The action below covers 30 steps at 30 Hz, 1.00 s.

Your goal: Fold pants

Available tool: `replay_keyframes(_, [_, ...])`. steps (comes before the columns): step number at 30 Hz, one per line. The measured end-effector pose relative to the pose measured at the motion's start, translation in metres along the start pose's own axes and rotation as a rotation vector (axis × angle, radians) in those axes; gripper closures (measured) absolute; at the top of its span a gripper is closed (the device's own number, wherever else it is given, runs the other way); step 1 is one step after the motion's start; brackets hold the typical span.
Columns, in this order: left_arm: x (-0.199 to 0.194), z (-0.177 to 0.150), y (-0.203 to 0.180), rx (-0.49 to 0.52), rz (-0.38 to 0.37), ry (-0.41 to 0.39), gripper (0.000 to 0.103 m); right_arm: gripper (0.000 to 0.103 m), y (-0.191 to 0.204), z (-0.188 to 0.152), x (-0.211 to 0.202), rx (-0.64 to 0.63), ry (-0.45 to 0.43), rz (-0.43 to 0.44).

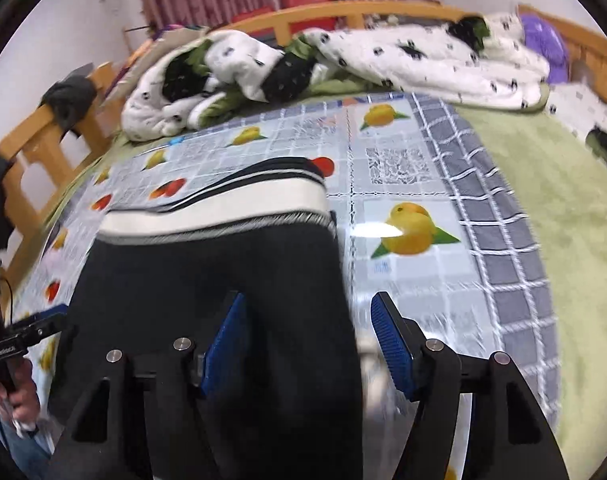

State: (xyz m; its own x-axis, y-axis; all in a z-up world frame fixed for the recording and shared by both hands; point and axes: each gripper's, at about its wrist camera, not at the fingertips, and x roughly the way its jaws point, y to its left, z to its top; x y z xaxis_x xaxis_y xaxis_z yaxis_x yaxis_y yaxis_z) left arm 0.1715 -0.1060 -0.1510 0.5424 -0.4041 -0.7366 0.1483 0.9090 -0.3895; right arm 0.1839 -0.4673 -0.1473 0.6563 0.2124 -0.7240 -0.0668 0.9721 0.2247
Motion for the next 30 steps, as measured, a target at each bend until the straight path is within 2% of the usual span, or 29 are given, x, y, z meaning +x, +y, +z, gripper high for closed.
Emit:
replay_keyframes(2, [0.024, 0.008, 0.009, -0.046, -0.021, 0.069, 0.046, 0.036, -0.01, 0.009, 0.028, 0.063, 0.05, 0.009])
replay_keyframes(3, [0.031, 0.009, 0.012, -0.07, -0.047, 0.087, 0.057, 0.034, -0.016, 0.009, 0.039, 0.11, 0.077, 0.045])
replay_keyframes(4, [0.037, 0.01, 0.017, -0.107, -0.103, 0.094, 0.062, 0.037, -0.022, 0.009, 0.046, 0.161, 0.089, 0.103])
replay_keyframes(5, [0.038, 0.011, 0.02, -0.131, -0.128, 0.09, 0.067, 0.046, -0.027, 0.008, 0.049, 0.203, 0.093, 0.164])
replay_keyframes(6, [0.037, 0.011, 0.021, -0.131, -0.146, 0.082, 0.08, 0.053, -0.029, 0.006, 0.048, 0.222, 0.083, 0.196])
replay_keyframes(7, [0.034, 0.013, 0.021, -0.12, -0.173, 0.067, 0.083, 0.057, -0.027, 0.004, 0.045, 0.205, 0.062, 0.181])
replay_keyframes(8, [0.031, 0.016, 0.023, -0.118, -0.183, 0.068, 0.085, 0.061, -0.021, 0.003, 0.039, 0.165, 0.043, 0.148])
replay_keyframes(10, [0.026, 0.02, 0.032, -0.136, -0.21, 0.084, 0.088, 0.076, -0.008, 0.004, 0.026, 0.121, 0.009, 0.093])
replay_keyframes(13, [0.01, 0.023, 0.055, -0.16, -0.225, 0.082, 0.09, 0.084, 0.006, 0.008, 0.015, 0.163, 0.02, 0.132])
replay_keyframes(17, [-0.03, 0.028, 0.087, -0.099, -0.142, 0.038, 0.09, 0.085, 0.05, 0.009, 0.017, 0.139, 0.068, 0.207])
replay_keyframes(19, [-0.058, 0.03, 0.113, -0.074, -0.075, 0.025, 0.09, 0.085, 0.075, 0.004, 0.021, 0.124, 0.088, 0.253])
replay_keyframes(21, [-0.072, 0.033, 0.134, -0.065, -0.023, 0.031, 0.088, 0.083, 0.111, -0.006, 0.028, 0.069, 0.13, 0.309])
replay_keyframes(23, [-0.08, 0.032, 0.151, -0.04, 0.052, 0.049, 0.083, 0.079, 0.139, -0.012, 0.032, -0.024, 0.156, 0.322])
replay_keyframes(25, [-0.079, 0.032, 0.155, -0.003, 0.126, 0.049, 0.076, 0.072, 0.155, -0.012, 0.03, -0.077, 0.12, 0.28])
replay_keyframes(26, [-0.08, 0.033, 0.154, 0.024, 0.156, 0.025, 0.072, 0.069, 0.158, -0.011, 0.028, -0.083, 0.096, 0.26])
replay_keyframes(28, [-0.083, 0.037, 0.155, 0.043, 0.16, -0.022, 0.051, 0.055, 0.165, -0.001, 0.03, -0.075, 0.047, 0.212])
replay_keyframes(29, [-0.084, 0.044, 0.156, 0.027, 0.16, -0.065, 0.035, 0.053, 0.166, 0.005, 0.036, -0.061, 0.051, 0.212])
replay_keyframes(30, [-0.081, 0.052, 0.155, 0.004, 0.141, -0.104, 0.035, 0.052, 0.165, 0.008, 0.042, -0.048, 0.061, 0.213])
